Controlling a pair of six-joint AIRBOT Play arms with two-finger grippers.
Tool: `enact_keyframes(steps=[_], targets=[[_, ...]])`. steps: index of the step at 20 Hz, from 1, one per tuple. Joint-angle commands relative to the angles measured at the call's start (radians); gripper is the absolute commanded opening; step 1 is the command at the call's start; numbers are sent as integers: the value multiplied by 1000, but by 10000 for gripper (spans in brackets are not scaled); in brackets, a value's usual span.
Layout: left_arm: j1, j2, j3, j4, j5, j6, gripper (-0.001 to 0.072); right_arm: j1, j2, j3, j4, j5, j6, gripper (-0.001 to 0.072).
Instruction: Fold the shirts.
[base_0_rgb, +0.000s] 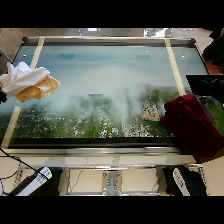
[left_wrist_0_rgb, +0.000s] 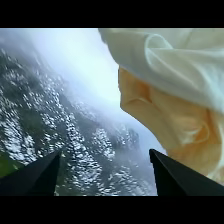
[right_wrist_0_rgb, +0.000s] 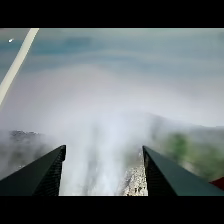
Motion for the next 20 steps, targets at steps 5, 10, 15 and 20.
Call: enact_keyframes(steps=[5,10,15,20], targets=[[213,-379,114,-1257,103,467,669,1,0,1,96,-2,36,555],[170,-536,208,-1508,106,690,668,1,0,1,149,-3,63,554],[148,-623,234,-1558,130,690,617,1,0,1,169,-3,85,552],[149,-629,275,-1584,80,743,15,1,0,1,200,-22,85,551]])
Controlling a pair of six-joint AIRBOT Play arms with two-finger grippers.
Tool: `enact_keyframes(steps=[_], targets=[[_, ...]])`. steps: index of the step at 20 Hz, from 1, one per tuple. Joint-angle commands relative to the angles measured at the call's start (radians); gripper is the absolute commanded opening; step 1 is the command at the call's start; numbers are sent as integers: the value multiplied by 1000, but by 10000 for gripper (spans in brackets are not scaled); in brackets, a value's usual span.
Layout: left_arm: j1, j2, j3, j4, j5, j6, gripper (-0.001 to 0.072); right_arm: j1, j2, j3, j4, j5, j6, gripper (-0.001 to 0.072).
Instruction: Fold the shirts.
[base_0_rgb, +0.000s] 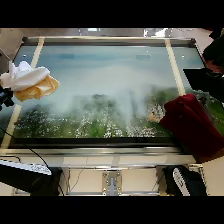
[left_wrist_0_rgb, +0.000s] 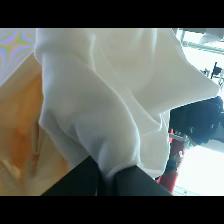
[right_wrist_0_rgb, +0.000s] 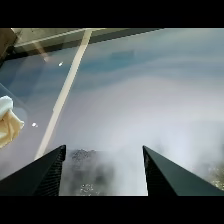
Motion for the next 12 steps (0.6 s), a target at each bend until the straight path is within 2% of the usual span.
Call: enact_keyframes(steps=[1,6,10,12], targets=[[-1,1,36,-31,-75,97,14,1,0,1,32,-26,3,551],[-1,201,41,-30,-240,292,14,1,0,41,91,-45,3,550],[-38,449,41,-30,-410,311,14,1,0,198,90,-11,2,550],[-106,564,41,-29,-432,311,14,1,0,308,80,43,1,550]])
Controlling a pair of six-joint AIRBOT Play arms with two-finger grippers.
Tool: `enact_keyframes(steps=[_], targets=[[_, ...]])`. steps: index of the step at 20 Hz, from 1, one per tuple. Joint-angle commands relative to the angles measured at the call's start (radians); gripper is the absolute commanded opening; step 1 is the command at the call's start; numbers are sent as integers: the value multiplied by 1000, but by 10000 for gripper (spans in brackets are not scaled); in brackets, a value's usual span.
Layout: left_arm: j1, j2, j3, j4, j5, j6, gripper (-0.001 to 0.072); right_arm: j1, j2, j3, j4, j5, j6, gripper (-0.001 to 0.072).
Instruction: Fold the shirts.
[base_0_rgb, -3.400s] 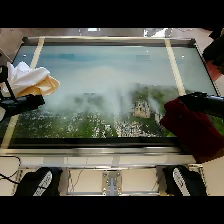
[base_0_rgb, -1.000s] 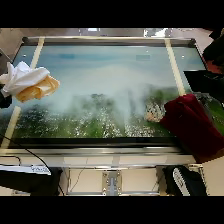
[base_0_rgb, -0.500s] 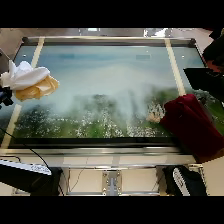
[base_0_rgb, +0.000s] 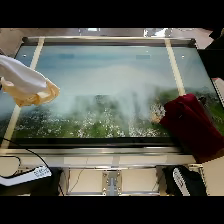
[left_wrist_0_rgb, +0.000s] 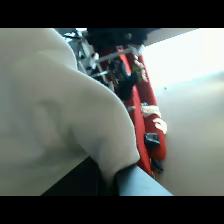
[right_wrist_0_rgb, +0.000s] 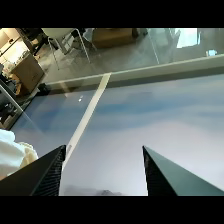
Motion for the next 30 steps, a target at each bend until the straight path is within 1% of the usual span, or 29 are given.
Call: enact_keyframes(steps=[1,3,5,7,8,9,10,11,12,13,15,17,19,20,21,22,23,25,26,27,28,29,30], targets=[[-105,204,1,-1,-89,31,14,1,0,169,-19,85,-3,550],[-223,271,1,11,-90,63,14,1,0,274,-81,150,-9,550],[-370,301,1,53,-91,63,14,1,2,349,-172,206,-10,550],[-512,301,1,148,-90,63,14,1,2,381,-258,244,-10,550],[-587,298,0,231,-91,60,14,1,2,380,-286,258,-10,550],[-653,293,0,330,-91,22,14,1,-2,380,-310,280,-10,550],[-721,286,0,451,-98,-59,14,1,-14,378,-327,307,-9,550],[-785,276,0,571,-125,-147,14,1,-22,377,-338,338,-9,550],[-840,266,-1,675,-167,-209,14,1,-36,374,-337,364,-9,550],[-893,252,-1,772,-214,-249,15,1,-53,373,-337,395,-9,550],[-993,221,-13,933,-286,-306,14,1,-100,372,-336,444,-9,550],[-1068,187,-50,1033,-279,-329,15,1,-158,372,-332,498,-9,550],[-1096,134,-64,1076,-240,-343,27,1,-224,371,-311,550,-8,550],[-1094,112,-64,1075,-191,-358,69,1,-254,371,-297,570,-8,550],[-1081,101,-63,1075,-119,-360,330,1,-286,371,-284,585,-8,550],[-1066,103,-61,1075,-52,-360,634,1,-312,371,-277,597,-8,550],[-1042,114,-55,1075,8,-360,714,1,-336,371,-277,602,-8,550],[-967,150,-43,1089,66,-360,716,1,-373,371,-293,600,-12,550],[-918,171,-43,1122,62,-361,716,1,-386,371,-319,595,-24,549],[-859,191,-43,1176,21,-371,715,1,-398,371,-362,589,-29,549],[-801,204,-43,1229,-46,-411,714,1,-407,370,-399,583,-29,549],[-739,211,-44,1279,-136,-451,713,1,-413,360,-419,571,-29,549],[-685,212,-51,1319,-217,-461,713,1,-413,330,-415,554,-28,549]])
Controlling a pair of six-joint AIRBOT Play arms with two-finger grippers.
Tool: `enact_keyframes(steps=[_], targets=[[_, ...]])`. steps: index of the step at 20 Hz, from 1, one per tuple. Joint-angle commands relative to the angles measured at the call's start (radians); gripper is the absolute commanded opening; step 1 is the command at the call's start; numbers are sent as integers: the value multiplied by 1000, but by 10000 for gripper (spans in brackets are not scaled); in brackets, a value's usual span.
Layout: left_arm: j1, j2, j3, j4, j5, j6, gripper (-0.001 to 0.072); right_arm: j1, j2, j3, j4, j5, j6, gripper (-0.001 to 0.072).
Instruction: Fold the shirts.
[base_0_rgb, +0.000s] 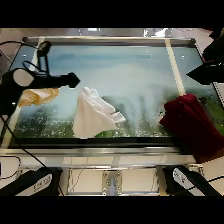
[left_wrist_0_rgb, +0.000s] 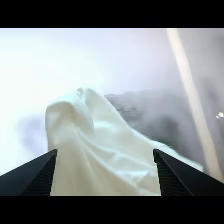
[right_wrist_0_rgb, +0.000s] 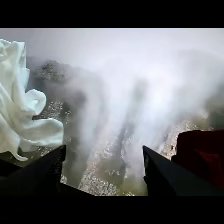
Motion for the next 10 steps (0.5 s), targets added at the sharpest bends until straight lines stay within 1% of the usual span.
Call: enact_keyframes(steps=[1,3,5,6,8,10], targets=[[185,25,-28,160,-209,-62,712,1,-24,-69,-32,-24,-5,549],[268,51,-143,131,-240,-63,712,3,-23,-202,34,-31,-5,549],[305,103,-332,38,-200,-63,712,33,-23,-387,85,-79,-5,549],[307,133,-433,-23,-151,-63,712,65,-24,-494,116,-138,-5,550],[307,188,-624,-205,-36,-63,712,151,-24,-691,173,-328,-5,550],[307,219,-770,-387,-2,-61,712,245,-24,-814,192,-486,-5,550]])
